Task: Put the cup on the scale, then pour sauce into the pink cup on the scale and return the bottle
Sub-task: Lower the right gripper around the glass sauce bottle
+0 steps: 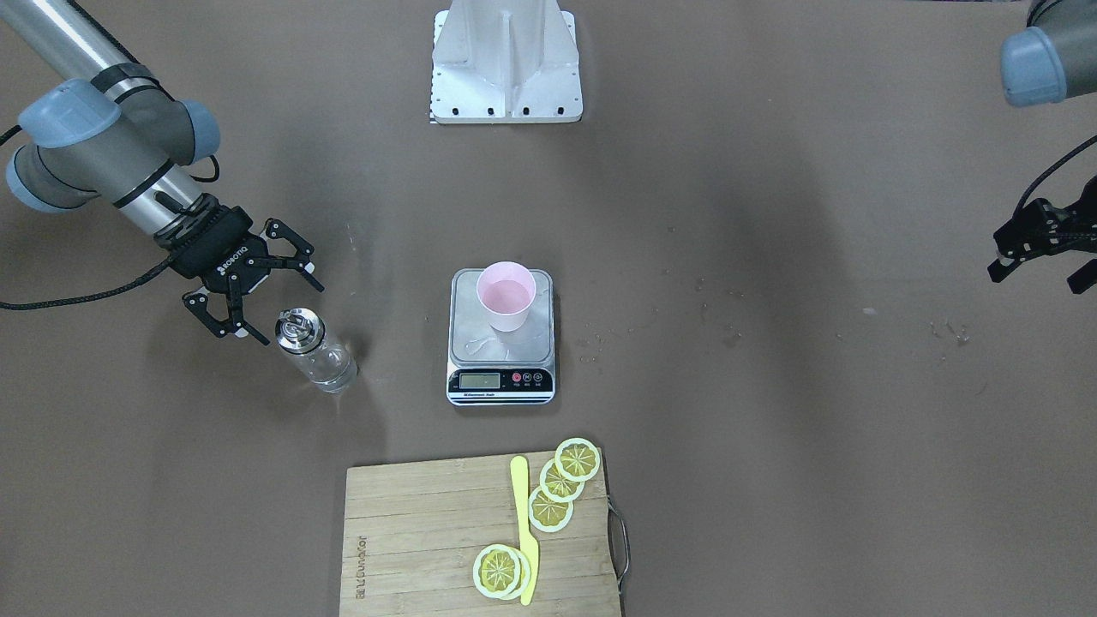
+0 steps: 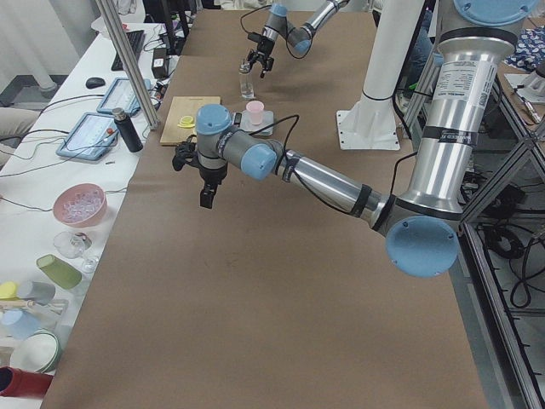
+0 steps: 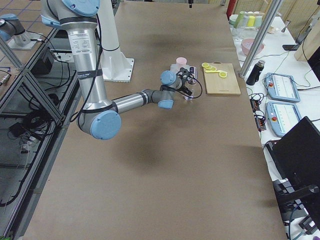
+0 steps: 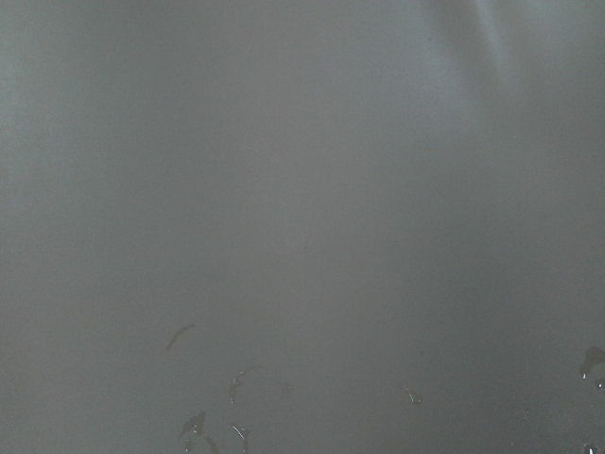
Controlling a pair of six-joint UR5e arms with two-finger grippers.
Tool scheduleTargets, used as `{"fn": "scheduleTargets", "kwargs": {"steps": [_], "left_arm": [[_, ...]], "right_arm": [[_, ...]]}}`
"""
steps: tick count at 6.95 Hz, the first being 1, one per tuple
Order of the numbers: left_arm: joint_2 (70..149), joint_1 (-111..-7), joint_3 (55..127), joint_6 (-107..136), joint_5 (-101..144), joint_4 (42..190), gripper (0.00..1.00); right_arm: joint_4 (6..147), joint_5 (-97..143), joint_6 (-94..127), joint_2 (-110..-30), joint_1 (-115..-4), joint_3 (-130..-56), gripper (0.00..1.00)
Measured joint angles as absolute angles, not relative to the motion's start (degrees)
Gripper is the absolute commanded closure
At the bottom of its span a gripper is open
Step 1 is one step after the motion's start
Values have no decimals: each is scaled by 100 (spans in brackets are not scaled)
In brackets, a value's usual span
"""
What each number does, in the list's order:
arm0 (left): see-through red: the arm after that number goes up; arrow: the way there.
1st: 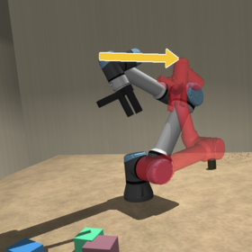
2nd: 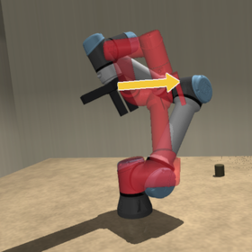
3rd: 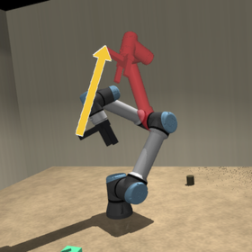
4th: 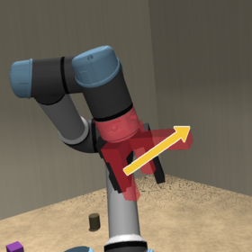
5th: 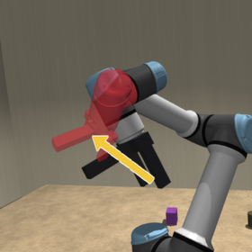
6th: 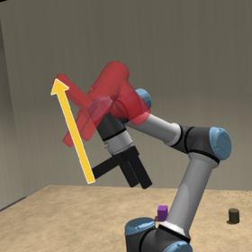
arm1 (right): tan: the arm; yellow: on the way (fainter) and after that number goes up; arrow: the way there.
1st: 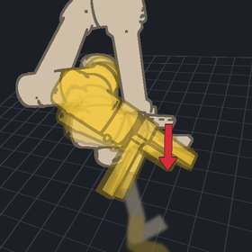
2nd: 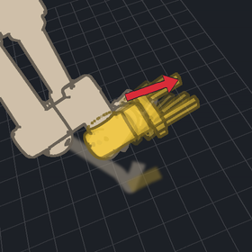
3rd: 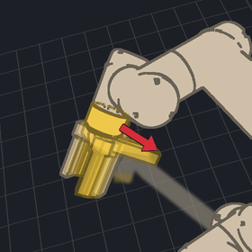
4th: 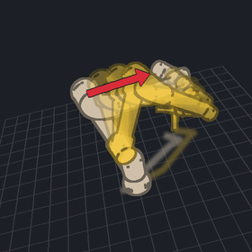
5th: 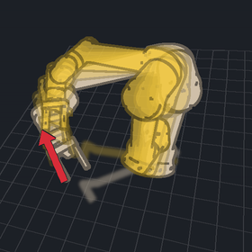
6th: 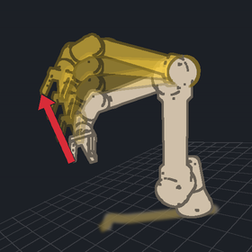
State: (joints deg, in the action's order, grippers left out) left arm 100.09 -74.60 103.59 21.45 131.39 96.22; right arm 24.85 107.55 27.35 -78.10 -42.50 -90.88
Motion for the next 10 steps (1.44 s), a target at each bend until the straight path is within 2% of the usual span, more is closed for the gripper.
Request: {"fn": "scheduleTargets", "kwargs": {"steps": [10], "left_arm": [[10057, -7471, 10379, 2146, 13113, 9606, 3]], "right_arm": [[2461, 10059, 2804, -7699, -4034, -8996, 0]]}}
